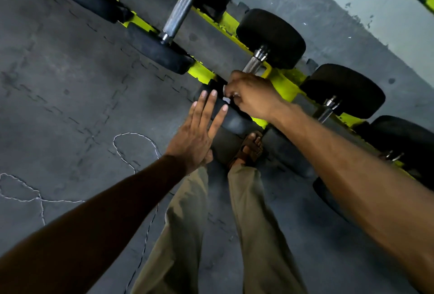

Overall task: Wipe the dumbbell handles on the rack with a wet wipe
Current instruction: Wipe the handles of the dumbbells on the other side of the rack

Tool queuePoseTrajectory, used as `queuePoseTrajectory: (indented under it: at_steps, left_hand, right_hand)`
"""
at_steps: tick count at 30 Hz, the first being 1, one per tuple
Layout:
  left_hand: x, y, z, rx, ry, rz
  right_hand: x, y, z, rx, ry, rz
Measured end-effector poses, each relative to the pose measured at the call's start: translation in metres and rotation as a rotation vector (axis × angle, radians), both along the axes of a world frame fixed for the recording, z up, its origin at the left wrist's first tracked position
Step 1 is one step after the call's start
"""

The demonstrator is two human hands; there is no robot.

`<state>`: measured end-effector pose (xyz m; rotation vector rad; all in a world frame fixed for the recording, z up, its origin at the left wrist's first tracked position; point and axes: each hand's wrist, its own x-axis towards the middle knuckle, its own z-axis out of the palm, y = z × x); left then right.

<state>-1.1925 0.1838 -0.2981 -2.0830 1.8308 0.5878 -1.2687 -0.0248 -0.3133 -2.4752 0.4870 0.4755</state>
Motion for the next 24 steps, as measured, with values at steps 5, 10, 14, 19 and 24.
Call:
queuePoseTrajectory:
  at_steps: [5, 10, 14, 19, 24]
  left_hand:
    - [-0.002, 0.002, -0.002, -0.009, -0.001, -0.012]
    - [0.001, 0.002, -0.003, -0.023, 0.03, -0.006]
    - [-0.001, 0.003, -0.004, -0.035, 0.033, -0.009]
    - [-0.001, 0.004, -0.004, -0.028, 0.024, -0.023]
    - [-0.001, 0.004, -0.002, -0.008, 0.018, -0.015]
  right_hand:
    - [-0.027, 0.034, -0.02, -0.069, -0.1, -0.453]
    - [-0.026, 0.052, -0.054, 0.509, -0.082, -1.132]
    - [-0.004, 0.014, -0.059, 1.142, -0.231, -1.557]
    - [0.01, -0.023, -0.068, 1.262, -0.395, -1.787]
    - [-0.017, 0.033, -0.05, 0.891, -0.294, -1.684]
